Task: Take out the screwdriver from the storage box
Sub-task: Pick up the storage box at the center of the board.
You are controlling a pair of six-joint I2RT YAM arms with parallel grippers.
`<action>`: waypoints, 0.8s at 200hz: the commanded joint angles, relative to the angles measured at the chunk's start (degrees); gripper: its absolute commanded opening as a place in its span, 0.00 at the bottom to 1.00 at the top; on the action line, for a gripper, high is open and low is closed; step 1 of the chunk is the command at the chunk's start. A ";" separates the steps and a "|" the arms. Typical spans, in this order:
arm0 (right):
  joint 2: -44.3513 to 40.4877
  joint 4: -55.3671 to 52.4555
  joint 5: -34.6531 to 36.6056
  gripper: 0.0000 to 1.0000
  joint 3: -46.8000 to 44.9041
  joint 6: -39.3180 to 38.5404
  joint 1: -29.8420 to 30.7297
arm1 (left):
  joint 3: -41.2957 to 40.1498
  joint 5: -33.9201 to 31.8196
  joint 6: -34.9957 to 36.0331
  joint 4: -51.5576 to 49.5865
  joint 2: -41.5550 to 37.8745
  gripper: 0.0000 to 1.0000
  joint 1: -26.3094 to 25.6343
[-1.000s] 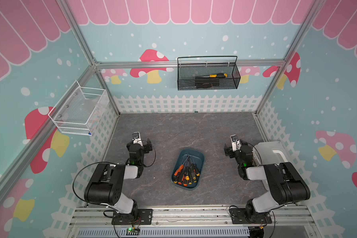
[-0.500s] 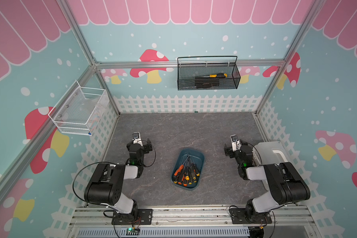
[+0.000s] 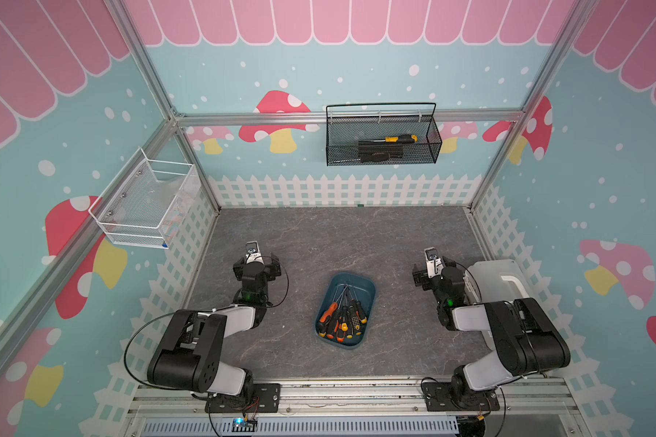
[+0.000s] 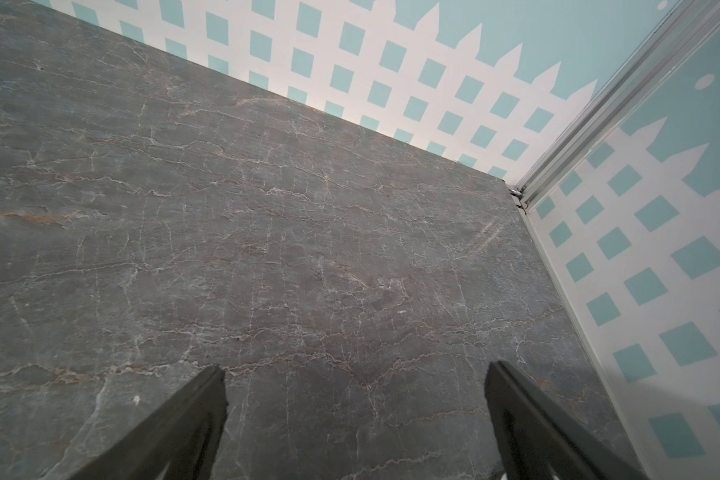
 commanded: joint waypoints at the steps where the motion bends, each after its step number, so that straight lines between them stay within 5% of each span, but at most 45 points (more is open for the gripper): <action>1: -4.68 -6.33 2.76 0.99 1.48 1.56 -0.29 | 5.81 -14.10 0.59 -12.86 -4.45 0.99 -5.20; 47: -13.90 -40.04 2.95 0.99 15.44 8.21 -0.28 | 18.25 -17.29 -11.46 -41.50 -10.69 0.99 -9.36; 87: -15.09 -66.65 -6.48 0.99 28.90 12.23 1.61 | 26.89 -6.01 -15.28 -57.30 -10.47 0.99 -10.32; 160: -24.51 -81.88 -7.75 0.99 30.80 17.07 15.73 | 33.76 13.93 -20.81 -72.78 -3.61 0.99 -16.83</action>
